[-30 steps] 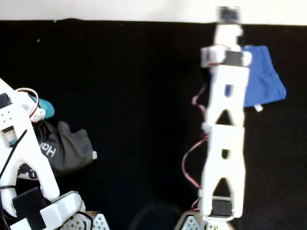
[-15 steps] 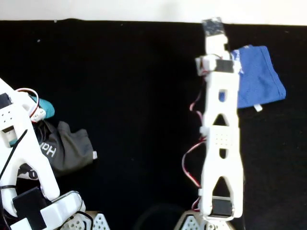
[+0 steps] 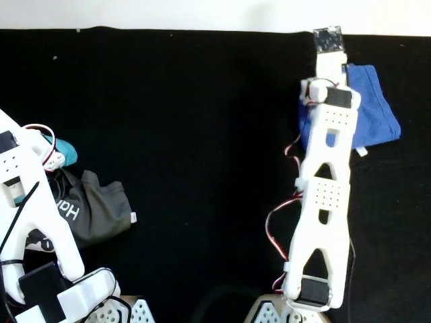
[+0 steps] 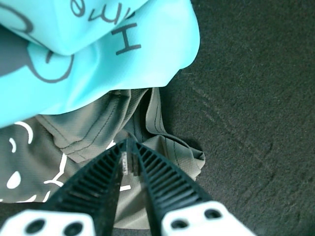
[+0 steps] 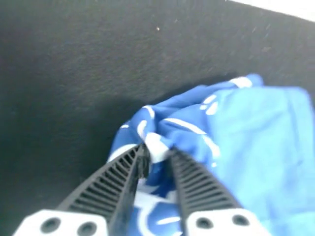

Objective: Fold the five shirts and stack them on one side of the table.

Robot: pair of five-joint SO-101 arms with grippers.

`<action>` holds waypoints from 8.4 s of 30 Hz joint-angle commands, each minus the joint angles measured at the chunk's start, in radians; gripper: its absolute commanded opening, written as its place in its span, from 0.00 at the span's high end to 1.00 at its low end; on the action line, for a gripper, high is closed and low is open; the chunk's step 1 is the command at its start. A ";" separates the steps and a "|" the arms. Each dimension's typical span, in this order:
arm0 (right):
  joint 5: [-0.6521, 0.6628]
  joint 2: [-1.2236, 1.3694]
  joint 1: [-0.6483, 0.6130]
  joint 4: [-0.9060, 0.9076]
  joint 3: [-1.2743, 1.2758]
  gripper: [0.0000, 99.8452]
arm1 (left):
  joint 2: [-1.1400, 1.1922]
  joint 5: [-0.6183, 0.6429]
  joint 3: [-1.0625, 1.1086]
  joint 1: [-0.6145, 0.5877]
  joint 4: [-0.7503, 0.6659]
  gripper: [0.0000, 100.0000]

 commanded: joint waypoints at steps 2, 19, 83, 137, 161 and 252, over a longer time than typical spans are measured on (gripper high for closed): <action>0.043 -0.024 0.021 -0.033 -0.019 0.99 | -0.047 -0.006 -0.004 -0.005 -0.009 0.99; -0.094 -0.134 -0.088 -0.090 -0.110 0.96 | -0.039 -0.005 -0.002 0.001 -0.012 0.99; -0.176 -0.025 -0.054 -0.453 0.289 0.91 | -0.047 -0.008 -0.004 -0.004 0.028 0.99; -0.373 -0.544 0.001 -0.384 0.417 0.91 | -0.972 -0.152 0.263 -0.140 0.250 0.98; -0.238 -1.167 -0.091 0.644 0.486 0.87 | 0.248 -0.273 -0.906 -0.421 0.334 0.91; -0.236 -2.186 0.239 0.354 1.983 0.80 | 0.031 -0.189 -1.171 0.812 0.640 0.99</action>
